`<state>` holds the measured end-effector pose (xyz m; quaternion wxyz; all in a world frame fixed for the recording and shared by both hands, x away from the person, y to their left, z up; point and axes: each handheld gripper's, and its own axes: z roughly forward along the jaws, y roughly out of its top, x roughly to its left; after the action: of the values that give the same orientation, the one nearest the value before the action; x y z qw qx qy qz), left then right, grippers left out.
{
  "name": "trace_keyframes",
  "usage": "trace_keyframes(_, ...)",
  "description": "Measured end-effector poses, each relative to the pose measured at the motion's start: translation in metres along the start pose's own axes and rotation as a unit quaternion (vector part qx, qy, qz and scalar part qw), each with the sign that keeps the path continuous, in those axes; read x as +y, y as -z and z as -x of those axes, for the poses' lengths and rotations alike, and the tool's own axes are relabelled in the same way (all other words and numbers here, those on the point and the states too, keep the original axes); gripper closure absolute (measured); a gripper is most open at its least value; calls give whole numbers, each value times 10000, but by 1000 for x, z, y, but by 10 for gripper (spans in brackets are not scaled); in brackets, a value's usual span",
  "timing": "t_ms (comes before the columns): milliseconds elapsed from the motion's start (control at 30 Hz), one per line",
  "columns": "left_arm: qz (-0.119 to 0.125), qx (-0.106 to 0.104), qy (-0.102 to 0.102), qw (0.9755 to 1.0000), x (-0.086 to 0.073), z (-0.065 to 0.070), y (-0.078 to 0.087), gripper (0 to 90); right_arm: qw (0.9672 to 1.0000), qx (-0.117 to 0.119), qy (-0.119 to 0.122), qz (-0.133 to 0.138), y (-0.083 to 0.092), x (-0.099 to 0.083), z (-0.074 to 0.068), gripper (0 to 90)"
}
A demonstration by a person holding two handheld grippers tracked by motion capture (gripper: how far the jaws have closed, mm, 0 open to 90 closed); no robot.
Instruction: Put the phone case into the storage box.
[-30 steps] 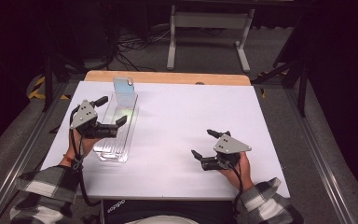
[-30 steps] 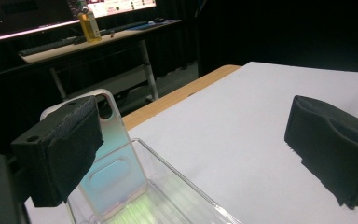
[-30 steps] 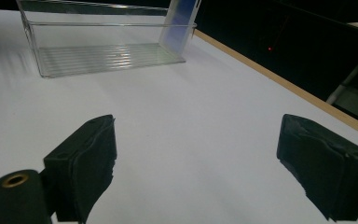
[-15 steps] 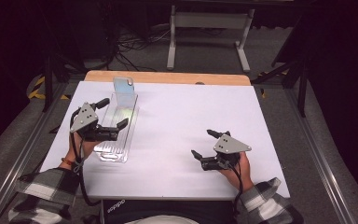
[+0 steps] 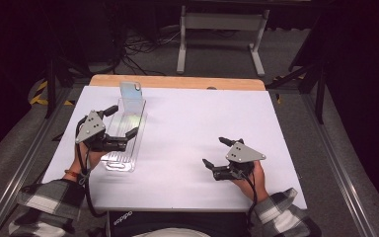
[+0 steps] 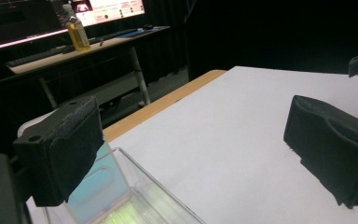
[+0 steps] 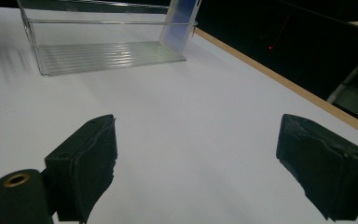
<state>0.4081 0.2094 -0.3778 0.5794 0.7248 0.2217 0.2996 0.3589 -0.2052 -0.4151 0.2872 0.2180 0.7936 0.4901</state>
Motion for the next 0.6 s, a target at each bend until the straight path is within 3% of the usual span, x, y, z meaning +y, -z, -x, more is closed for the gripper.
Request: trace_keyframes(600, 88, -181, -141, 9997, 5, 17, 1, 52, 10000, -16, 17, -2, 0, 1, -1, 131)
